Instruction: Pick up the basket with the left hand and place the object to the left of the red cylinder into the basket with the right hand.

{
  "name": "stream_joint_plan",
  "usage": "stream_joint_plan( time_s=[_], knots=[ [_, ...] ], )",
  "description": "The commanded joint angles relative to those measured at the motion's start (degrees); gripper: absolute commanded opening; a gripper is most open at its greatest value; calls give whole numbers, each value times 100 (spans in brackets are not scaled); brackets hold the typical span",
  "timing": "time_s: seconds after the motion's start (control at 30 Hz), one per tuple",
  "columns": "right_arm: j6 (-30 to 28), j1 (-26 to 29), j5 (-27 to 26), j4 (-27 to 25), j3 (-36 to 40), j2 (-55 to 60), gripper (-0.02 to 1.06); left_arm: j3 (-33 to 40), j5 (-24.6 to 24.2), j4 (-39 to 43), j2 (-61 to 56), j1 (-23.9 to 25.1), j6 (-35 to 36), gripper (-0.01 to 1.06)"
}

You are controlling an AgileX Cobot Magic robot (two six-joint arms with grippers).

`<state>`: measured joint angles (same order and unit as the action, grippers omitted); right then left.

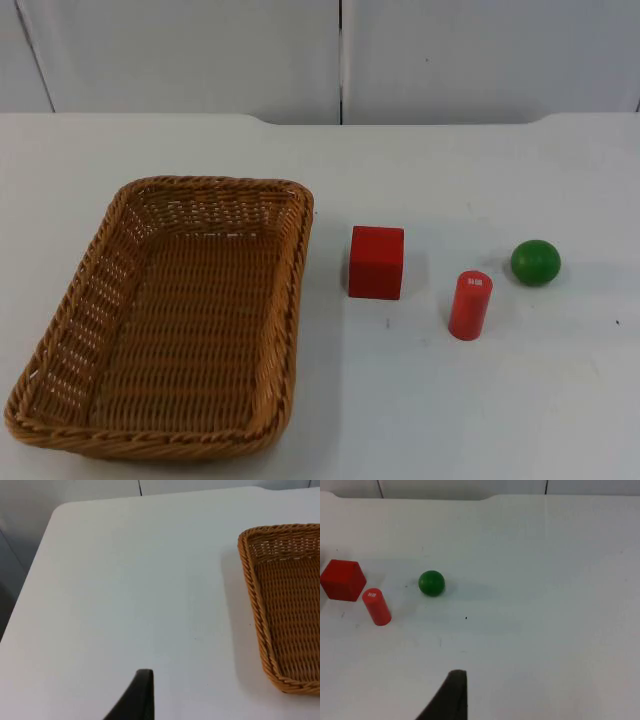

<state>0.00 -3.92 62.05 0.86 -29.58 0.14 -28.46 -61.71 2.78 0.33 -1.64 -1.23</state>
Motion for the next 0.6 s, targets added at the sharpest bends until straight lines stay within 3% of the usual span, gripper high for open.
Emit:
stream_joint_plan(
  time_s=[0.0, 0.57],
  knots=[
    [-31, -3, -29, 41, -2, -14, 105, 15, 23, 22, 73, -35, 53, 105],
    [-44, -3, -29, 41, -2, -14, 105, -111, 98, -4, 886, -35, 53, 105]
  ],
)
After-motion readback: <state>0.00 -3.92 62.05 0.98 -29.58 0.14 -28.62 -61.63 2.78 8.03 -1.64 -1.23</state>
